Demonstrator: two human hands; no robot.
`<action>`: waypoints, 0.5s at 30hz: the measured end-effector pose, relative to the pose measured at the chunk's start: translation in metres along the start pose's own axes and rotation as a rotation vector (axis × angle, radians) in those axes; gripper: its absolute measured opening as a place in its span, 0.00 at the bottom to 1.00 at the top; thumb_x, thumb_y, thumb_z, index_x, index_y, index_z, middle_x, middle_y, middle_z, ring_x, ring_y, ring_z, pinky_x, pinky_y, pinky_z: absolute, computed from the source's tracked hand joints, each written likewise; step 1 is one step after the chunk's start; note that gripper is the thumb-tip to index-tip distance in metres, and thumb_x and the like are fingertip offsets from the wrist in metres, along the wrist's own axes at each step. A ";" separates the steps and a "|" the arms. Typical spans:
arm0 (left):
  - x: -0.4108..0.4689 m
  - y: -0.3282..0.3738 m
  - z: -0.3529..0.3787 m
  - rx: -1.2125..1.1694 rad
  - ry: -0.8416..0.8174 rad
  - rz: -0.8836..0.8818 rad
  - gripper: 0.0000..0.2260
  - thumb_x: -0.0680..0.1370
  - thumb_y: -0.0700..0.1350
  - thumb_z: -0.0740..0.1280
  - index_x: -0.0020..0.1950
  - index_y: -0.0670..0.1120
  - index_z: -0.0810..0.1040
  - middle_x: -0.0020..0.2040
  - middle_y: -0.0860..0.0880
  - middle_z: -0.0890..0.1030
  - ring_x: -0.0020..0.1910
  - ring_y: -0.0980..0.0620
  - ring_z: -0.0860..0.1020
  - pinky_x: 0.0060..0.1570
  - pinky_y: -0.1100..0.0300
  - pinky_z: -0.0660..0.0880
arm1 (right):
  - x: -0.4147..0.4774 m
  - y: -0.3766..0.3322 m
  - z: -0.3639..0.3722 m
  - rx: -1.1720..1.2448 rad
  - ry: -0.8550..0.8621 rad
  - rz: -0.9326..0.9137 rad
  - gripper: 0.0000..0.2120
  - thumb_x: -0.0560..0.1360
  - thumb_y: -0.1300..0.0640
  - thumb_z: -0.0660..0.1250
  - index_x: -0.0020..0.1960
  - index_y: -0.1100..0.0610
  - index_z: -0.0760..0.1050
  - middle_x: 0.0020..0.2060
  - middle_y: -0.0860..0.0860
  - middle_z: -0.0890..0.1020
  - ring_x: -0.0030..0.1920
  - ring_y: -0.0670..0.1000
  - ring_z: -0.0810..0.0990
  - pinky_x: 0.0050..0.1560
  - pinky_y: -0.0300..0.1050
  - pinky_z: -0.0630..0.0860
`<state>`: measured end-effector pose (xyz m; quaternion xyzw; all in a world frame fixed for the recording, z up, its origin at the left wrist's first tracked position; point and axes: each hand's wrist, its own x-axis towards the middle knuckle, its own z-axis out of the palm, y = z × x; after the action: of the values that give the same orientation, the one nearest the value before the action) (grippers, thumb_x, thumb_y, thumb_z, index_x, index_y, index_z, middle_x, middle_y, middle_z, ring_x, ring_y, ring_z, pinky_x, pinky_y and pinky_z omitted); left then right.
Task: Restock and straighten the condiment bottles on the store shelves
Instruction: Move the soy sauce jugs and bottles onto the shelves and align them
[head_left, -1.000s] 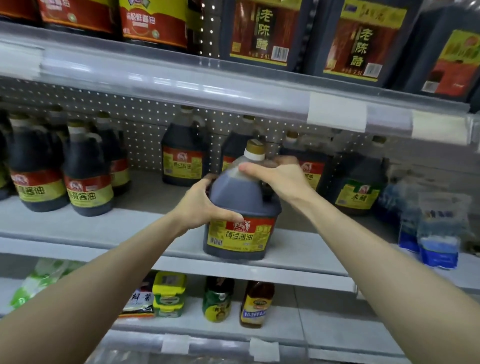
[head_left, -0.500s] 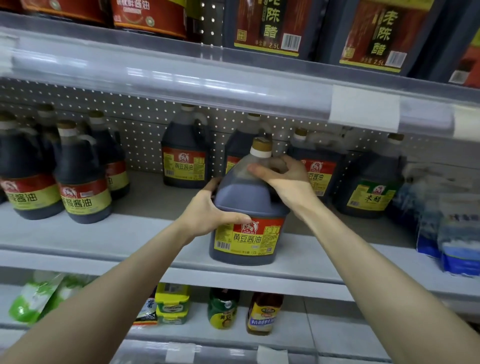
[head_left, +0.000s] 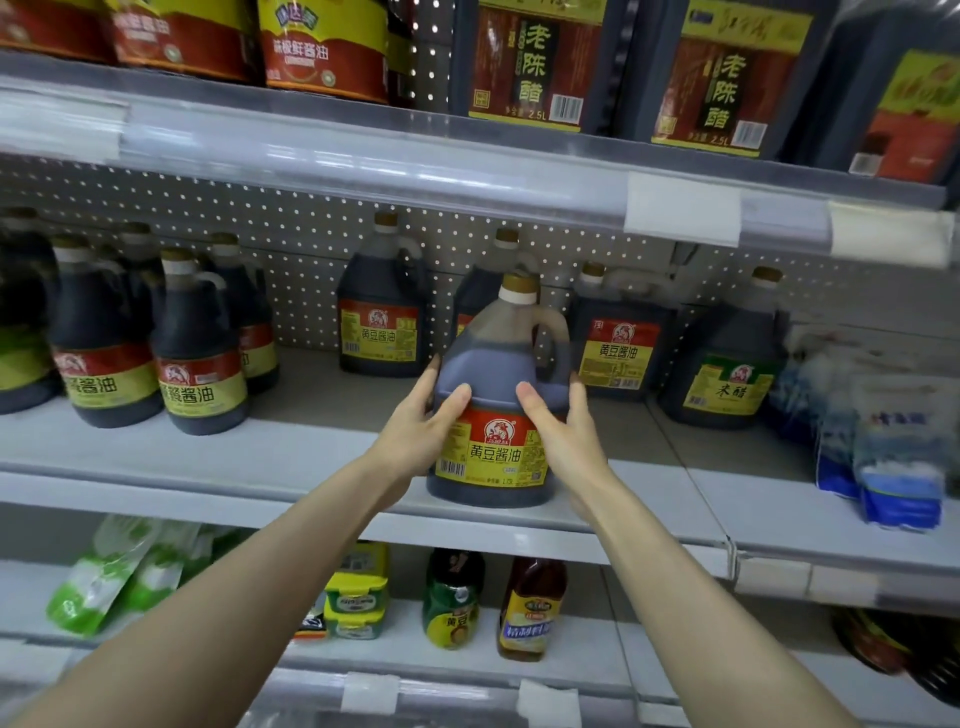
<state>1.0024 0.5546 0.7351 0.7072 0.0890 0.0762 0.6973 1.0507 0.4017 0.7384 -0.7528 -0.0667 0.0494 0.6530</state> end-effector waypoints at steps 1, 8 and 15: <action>-0.002 0.001 0.000 -0.009 0.001 -0.011 0.29 0.81 0.52 0.62 0.78 0.58 0.52 0.62 0.55 0.74 0.45 0.63 0.75 0.32 0.63 0.74 | -0.002 0.002 -0.001 0.004 -0.005 0.012 0.41 0.75 0.41 0.67 0.79 0.46 0.48 0.72 0.50 0.68 0.66 0.54 0.74 0.57 0.48 0.75; -0.005 -0.001 -0.001 -0.127 0.028 -0.046 0.31 0.80 0.48 0.64 0.78 0.57 0.53 0.59 0.52 0.76 0.48 0.54 0.77 0.44 0.44 0.75 | -0.004 0.001 -0.009 0.042 -0.028 0.088 0.37 0.75 0.41 0.66 0.78 0.41 0.49 0.71 0.51 0.70 0.60 0.56 0.76 0.49 0.60 0.77; 0.006 -0.004 -0.002 -0.103 0.052 -0.041 0.28 0.79 0.50 0.66 0.77 0.56 0.59 0.60 0.47 0.79 0.54 0.47 0.80 0.47 0.38 0.78 | 0.005 0.004 -0.009 0.038 -0.013 0.081 0.36 0.75 0.42 0.67 0.77 0.42 0.53 0.67 0.52 0.73 0.58 0.55 0.78 0.50 0.63 0.79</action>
<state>1.0078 0.5576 0.7307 0.6661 0.1175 0.0846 0.7317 1.0568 0.3926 0.7361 -0.7422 -0.0393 0.0818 0.6641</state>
